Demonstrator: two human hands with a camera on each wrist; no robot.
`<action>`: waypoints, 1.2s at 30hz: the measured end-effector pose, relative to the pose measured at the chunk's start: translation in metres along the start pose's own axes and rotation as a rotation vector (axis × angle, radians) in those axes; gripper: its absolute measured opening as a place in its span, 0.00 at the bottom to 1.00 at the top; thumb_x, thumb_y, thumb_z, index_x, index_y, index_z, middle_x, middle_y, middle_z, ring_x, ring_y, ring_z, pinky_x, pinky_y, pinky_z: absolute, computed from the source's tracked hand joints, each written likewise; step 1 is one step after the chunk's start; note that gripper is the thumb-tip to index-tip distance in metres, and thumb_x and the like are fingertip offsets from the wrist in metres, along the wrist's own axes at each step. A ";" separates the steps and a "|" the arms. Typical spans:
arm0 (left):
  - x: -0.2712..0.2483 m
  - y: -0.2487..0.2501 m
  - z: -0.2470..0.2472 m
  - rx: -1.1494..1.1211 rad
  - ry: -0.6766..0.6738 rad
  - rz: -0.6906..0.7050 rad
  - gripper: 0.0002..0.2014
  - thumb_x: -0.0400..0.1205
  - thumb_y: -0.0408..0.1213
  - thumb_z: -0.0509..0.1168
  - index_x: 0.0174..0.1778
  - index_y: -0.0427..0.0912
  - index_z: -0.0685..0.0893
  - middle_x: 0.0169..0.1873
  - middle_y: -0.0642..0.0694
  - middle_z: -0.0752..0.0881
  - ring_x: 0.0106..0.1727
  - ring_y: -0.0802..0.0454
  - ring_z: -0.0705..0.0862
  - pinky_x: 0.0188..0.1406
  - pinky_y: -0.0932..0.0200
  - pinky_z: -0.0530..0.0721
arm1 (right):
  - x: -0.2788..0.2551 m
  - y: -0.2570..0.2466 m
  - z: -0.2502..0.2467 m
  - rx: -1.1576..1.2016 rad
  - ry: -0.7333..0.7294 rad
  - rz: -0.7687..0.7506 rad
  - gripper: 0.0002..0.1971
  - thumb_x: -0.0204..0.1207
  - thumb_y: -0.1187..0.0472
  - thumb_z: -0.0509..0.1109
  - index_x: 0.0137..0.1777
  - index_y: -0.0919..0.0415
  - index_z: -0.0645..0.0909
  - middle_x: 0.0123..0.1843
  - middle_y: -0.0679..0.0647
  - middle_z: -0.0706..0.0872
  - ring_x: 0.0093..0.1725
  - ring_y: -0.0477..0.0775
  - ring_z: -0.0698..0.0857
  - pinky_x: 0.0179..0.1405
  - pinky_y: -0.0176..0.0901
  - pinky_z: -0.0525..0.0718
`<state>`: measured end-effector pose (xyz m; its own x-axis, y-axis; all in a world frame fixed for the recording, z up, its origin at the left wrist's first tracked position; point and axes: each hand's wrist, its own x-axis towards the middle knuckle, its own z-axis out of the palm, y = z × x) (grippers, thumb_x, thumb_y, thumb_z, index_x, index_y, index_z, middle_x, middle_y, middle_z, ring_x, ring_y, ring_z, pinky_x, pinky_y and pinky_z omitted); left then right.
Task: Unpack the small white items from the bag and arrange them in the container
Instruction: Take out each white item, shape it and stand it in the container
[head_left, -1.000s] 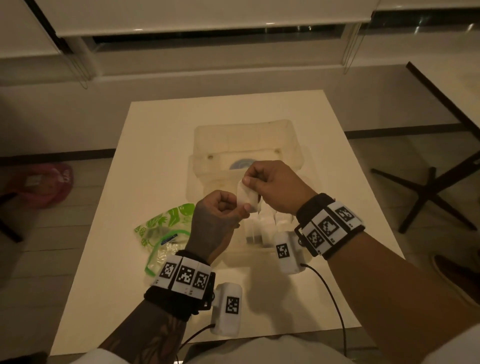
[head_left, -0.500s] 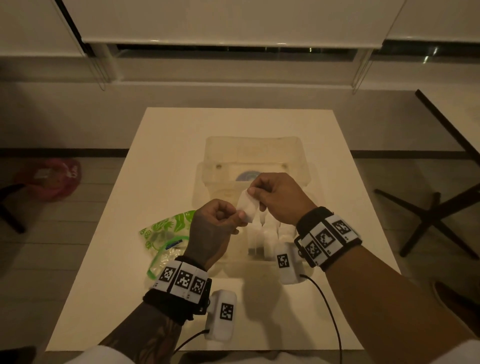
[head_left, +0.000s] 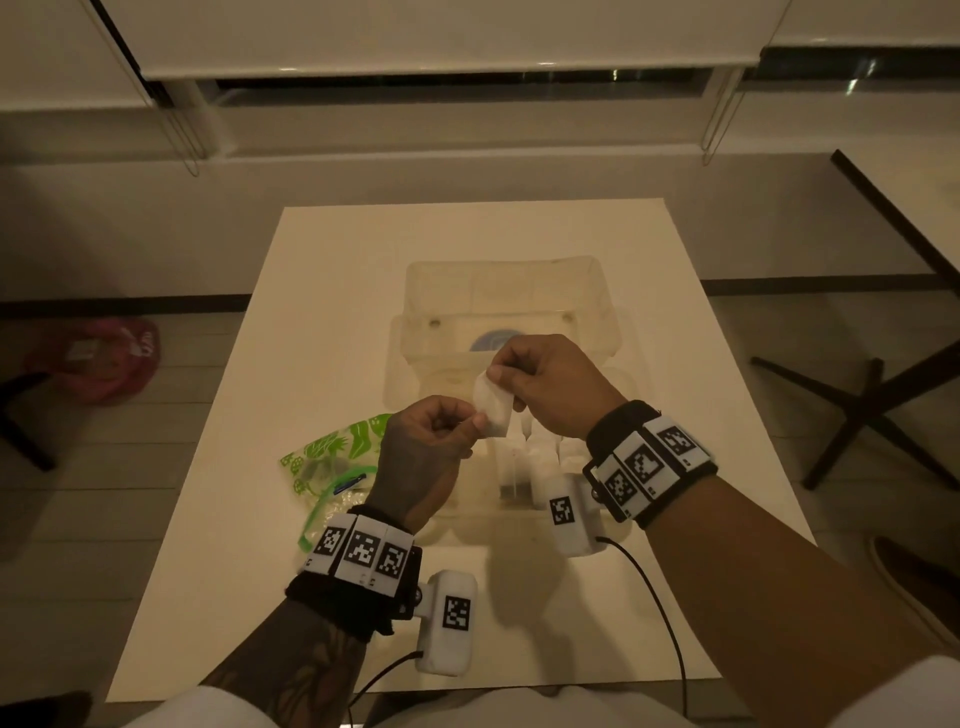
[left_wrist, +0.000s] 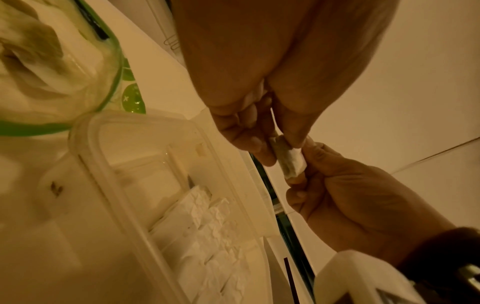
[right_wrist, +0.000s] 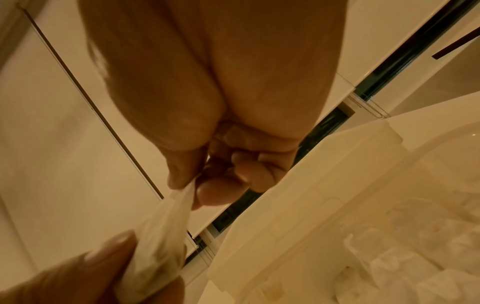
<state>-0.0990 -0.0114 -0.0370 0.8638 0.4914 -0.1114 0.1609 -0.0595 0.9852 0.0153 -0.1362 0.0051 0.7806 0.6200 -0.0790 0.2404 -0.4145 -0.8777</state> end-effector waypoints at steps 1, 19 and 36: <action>0.000 0.000 0.000 -0.016 0.000 -0.013 0.02 0.78 0.34 0.73 0.42 0.42 0.86 0.38 0.42 0.91 0.43 0.43 0.90 0.39 0.52 0.88 | 0.000 0.000 0.000 -0.004 0.001 -0.004 0.08 0.81 0.63 0.69 0.45 0.67 0.85 0.29 0.47 0.81 0.23 0.38 0.78 0.26 0.26 0.75; -0.003 0.007 0.004 0.290 0.045 0.209 0.01 0.78 0.35 0.72 0.41 0.43 0.88 0.37 0.50 0.88 0.37 0.58 0.81 0.38 0.76 0.76 | -0.004 0.005 0.010 -0.115 -0.010 -0.026 0.06 0.80 0.59 0.69 0.41 0.53 0.82 0.36 0.44 0.82 0.36 0.41 0.80 0.37 0.33 0.74; -0.006 0.010 0.008 0.001 -0.039 -0.079 0.08 0.77 0.37 0.74 0.46 0.36 0.87 0.35 0.42 0.90 0.27 0.53 0.82 0.30 0.61 0.81 | -0.009 0.009 0.011 -0.062 -0.003 -0.077 0.06 0.80 0.61 0.70 0.41 0.55 0.83 0.34 0.42 0.82 0.32 0.37 0.79 0.36 0.32 0.75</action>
<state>-0.0991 -0.0222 -0.0279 0.8663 0.4604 -0.1940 0.2300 -0.0228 0.9729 0.0039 -0.1386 -0.0073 0.7567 0.6536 -0.0135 0.3355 -0.4060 -0.8501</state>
